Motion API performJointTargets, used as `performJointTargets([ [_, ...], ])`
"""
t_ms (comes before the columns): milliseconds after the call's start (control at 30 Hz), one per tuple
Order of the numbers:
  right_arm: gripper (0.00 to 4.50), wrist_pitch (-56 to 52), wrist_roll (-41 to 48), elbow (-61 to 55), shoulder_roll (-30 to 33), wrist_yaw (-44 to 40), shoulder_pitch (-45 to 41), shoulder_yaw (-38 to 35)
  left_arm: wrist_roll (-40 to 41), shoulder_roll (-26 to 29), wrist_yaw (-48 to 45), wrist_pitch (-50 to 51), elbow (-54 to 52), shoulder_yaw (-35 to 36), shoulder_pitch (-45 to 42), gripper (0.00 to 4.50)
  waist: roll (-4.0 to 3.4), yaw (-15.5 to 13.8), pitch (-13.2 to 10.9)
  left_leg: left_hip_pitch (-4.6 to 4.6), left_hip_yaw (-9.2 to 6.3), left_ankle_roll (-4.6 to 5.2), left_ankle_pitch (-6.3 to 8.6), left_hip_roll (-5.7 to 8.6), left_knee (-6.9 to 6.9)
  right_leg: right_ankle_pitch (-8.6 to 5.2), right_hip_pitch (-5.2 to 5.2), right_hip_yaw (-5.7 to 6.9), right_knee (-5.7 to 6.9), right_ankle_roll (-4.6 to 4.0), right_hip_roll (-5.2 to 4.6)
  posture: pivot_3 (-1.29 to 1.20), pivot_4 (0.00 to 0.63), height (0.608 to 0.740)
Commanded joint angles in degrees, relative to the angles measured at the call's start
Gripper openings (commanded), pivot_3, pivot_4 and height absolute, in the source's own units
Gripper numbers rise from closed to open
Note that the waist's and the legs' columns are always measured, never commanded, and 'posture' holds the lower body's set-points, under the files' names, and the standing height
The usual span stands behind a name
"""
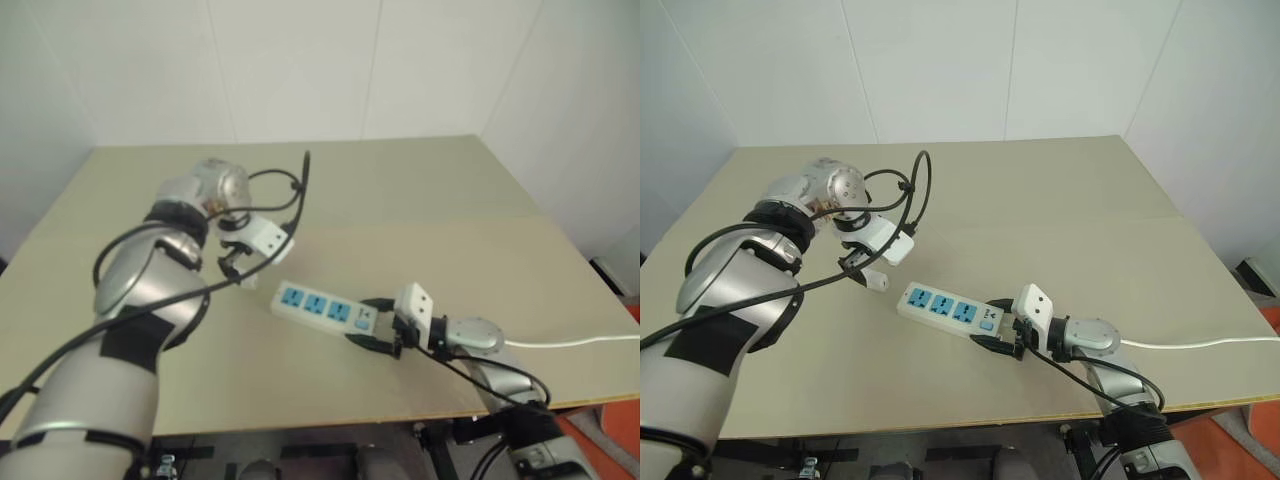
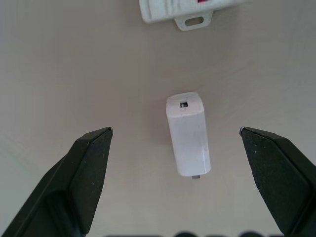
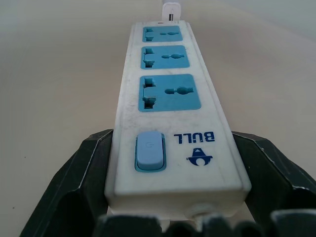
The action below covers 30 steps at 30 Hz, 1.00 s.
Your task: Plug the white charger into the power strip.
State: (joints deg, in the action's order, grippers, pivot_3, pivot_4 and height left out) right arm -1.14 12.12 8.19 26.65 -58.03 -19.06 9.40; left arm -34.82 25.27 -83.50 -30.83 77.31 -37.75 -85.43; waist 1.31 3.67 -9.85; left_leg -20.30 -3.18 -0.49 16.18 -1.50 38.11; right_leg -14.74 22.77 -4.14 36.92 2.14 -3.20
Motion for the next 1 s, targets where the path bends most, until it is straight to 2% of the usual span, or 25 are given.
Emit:
performJointTargets([
  [33,3.42,-1.42,-1.83,-0.28,-0.17,1.36,1.43,1.3,-1.0,-0.01,1.26,0.66,0.06,0.37,0.46,4.5,0.0,0.07,0.0,0.0,-0.01,0.0,0.0,0.0,0.0,0.0,0.01,0.0,0.0,0.0,0.0,0.0,0.15,0.74],
  [600,3.42,-2.97,-1.85,-3.13,0.32,3.7,3.88,1.57,-4.13,-1.53,3.45,1.07,0.38,0.1,3.08,4.5,0.0,0.05,0.0,0.01,-0.02,0.0,0.0,0.0,0.0,0.0,-0.04,0.02,0.0,0.0,0.0,0.0,0.15,0.74],
  [733,3.42,-3.26,-1.95,-3.11,0.23,3.9,3.86,1.72,-3.76,-1.7,3.24,1.24,0.44,0.57,3.43,3.66,0.0,0.06,0.0,0.01,-0.01,0.0,0.0,0.0,0.0,0.0,-0.04,0.01,0.0,0.0,0.0,0.0,0.15,0.74],
  [1000,3.42,-3.63,-2.01,-3.19,0.2,4.3,3.8,1.83,-5.64,-1.63,5.76,1.01,0.46,-0.55,4.04,1.07,0.0,0.05,0.01,0.04,-0.02,0.0,0.0,0.0,0.01,0.0,-0.06,0.01,0.01,0.0,0.0,0.0,0.15,0.74],
])
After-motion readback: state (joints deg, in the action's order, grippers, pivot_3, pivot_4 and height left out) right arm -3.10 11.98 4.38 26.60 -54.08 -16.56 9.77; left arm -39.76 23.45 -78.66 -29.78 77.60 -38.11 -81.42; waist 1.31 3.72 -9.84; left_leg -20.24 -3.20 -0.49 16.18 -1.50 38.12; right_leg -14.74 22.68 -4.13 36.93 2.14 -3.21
